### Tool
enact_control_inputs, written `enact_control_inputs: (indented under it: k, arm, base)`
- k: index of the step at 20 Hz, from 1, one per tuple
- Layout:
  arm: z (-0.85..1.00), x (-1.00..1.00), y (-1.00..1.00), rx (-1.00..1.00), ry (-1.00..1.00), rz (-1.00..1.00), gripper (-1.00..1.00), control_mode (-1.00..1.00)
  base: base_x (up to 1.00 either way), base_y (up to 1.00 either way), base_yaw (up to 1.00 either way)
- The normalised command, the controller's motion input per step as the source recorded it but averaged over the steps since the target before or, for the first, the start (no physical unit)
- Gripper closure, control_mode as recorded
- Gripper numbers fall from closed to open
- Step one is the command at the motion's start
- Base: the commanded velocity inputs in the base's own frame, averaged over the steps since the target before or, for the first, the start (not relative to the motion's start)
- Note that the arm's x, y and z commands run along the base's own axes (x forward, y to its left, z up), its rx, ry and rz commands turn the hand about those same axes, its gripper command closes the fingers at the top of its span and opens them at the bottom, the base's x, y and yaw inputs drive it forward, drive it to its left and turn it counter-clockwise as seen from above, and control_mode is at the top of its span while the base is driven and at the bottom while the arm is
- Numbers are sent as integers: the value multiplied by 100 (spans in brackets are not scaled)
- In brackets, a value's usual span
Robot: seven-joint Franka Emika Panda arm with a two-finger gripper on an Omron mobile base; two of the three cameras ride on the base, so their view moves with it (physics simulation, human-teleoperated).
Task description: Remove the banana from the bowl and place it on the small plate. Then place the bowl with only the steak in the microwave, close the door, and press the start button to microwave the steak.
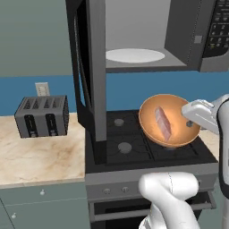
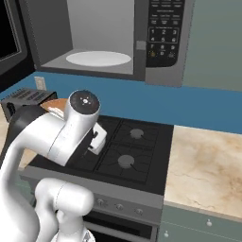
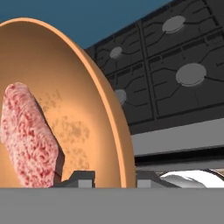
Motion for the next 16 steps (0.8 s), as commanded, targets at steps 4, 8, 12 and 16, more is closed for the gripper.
enact_control_inputs:
  k: [4,8,12,16]
  arm:
    - [61,2,0,1,-16,-5,100,-100]
    - [57,34,-5,2,-9,-14,100,-100]
    - [59,15,0,6,-11,-18,100,-100]
    - [67,0,0,11,-20,-14,100,-100]
  base:
    - [0,0,0]
    - [0,0,0]
    - [0,0,0]
    - [0,0,0]
